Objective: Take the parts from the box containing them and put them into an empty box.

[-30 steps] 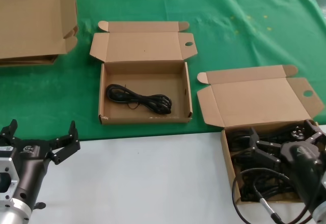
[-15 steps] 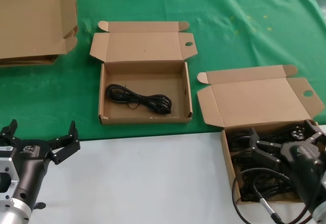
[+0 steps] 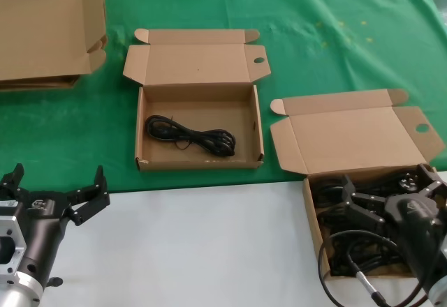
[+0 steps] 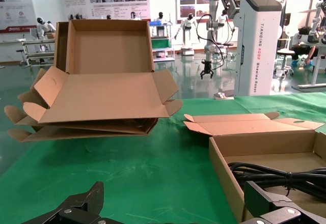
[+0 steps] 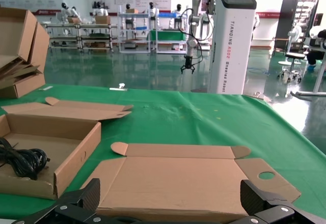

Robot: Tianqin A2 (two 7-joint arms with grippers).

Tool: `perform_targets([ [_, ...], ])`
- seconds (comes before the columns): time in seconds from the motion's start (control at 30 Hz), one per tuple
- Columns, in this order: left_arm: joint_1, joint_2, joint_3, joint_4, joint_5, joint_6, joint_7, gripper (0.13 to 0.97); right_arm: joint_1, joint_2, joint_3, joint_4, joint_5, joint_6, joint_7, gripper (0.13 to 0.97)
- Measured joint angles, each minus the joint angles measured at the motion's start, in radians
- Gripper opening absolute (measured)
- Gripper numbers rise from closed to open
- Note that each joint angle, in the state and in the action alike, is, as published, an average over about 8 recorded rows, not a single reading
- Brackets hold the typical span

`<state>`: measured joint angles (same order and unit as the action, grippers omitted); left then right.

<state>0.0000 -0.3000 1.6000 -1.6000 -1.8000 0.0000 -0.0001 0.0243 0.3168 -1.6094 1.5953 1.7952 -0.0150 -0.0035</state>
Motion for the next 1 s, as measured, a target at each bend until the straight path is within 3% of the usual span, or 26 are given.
perform_targets([
  [1.0,0.0,0.0,0.0,0.0,0.0,0.0,0.0,0.966,0.0,0.0,0.0,0.0,0.0,0.0,0.0,0.966],
])
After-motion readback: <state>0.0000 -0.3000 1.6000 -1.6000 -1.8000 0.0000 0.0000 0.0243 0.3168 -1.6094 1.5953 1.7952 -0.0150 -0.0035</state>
